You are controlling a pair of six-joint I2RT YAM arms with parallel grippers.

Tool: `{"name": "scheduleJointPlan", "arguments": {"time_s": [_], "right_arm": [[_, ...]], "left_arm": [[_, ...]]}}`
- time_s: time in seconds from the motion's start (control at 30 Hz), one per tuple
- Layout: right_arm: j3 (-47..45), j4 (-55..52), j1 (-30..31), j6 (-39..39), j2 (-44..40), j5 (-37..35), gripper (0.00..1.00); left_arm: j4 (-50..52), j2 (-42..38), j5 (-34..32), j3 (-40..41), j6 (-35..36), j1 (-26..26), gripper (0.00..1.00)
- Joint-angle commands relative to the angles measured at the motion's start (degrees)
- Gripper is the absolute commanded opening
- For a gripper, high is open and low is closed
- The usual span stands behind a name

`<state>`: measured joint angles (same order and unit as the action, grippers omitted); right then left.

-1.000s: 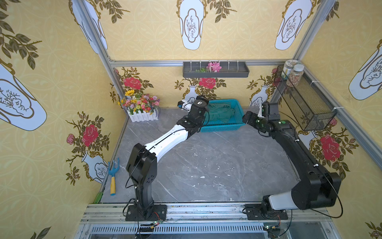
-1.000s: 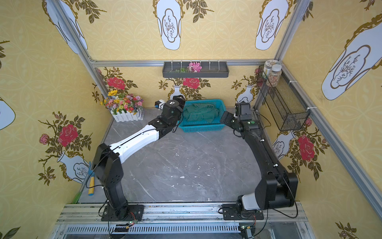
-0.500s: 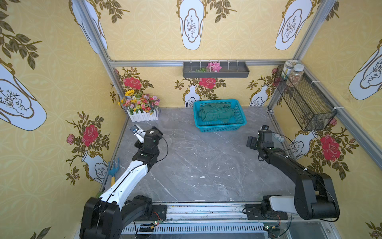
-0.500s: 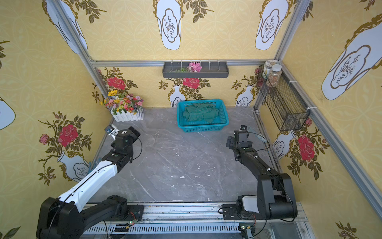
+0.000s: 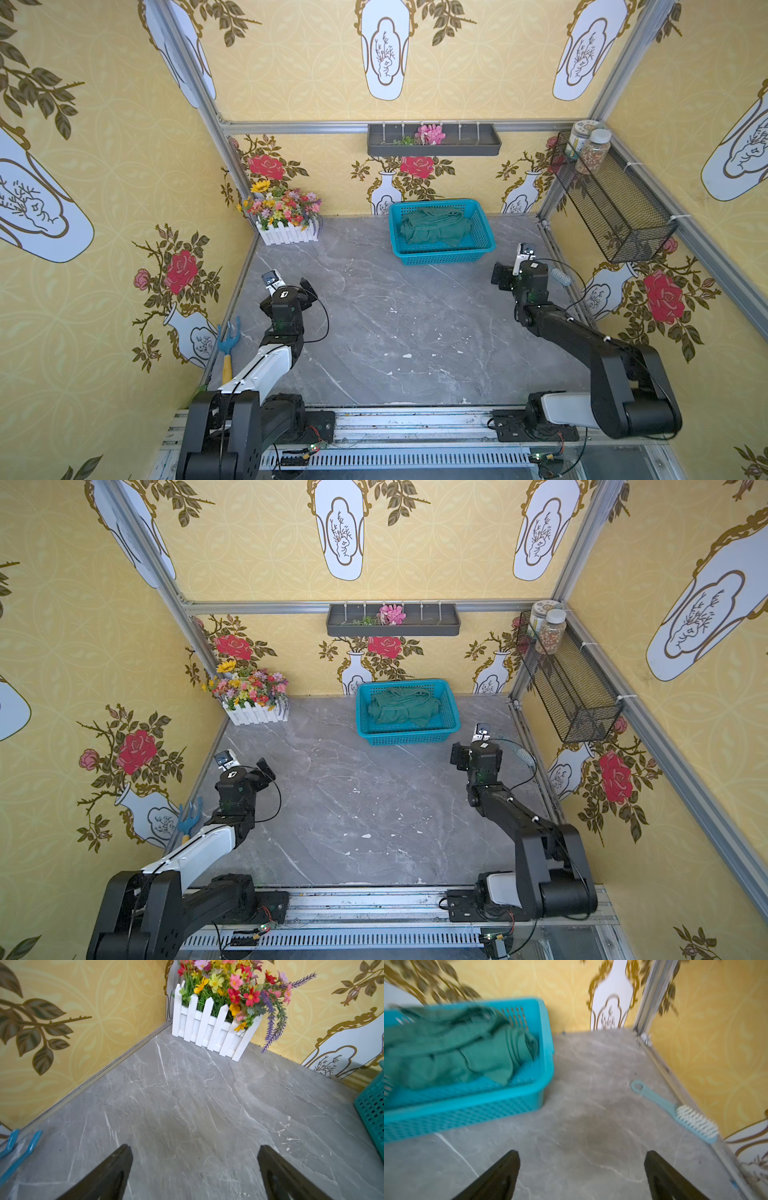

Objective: Roll up the long pants
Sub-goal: Reset both arms

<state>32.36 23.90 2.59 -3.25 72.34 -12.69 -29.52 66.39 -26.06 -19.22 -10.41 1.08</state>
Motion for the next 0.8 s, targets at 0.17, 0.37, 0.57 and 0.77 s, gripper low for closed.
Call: {"name": "scheduleJointPlan", "arguments": {"time_s": [0.17,0.37,0.57,0.77], "right_arm": [[-13.98,12.18,-1.19,-1.54,1.58,0.64,0.97],[-18.82,26.69,-1.27,0.78,9.18,5.38,0.97],[-19.35,28.73,-1.32,0.1,9.63,2.99,0.97],[-19.34,28.24,0.55,0.98,9.57,0.89,0.97]], "left_arm": [[-27.89,6.61,6.78,10.52,5.67,-1.35,1.0],[-37.27,9.26,11.65,14.57,7.64,-1.34,1.0],[-35.88,8.9,11.46,14.31,7.34,-1.36,1.0],[-35.96,8.69,10.44,14.42,7.02,-1.47,1.0]]}}
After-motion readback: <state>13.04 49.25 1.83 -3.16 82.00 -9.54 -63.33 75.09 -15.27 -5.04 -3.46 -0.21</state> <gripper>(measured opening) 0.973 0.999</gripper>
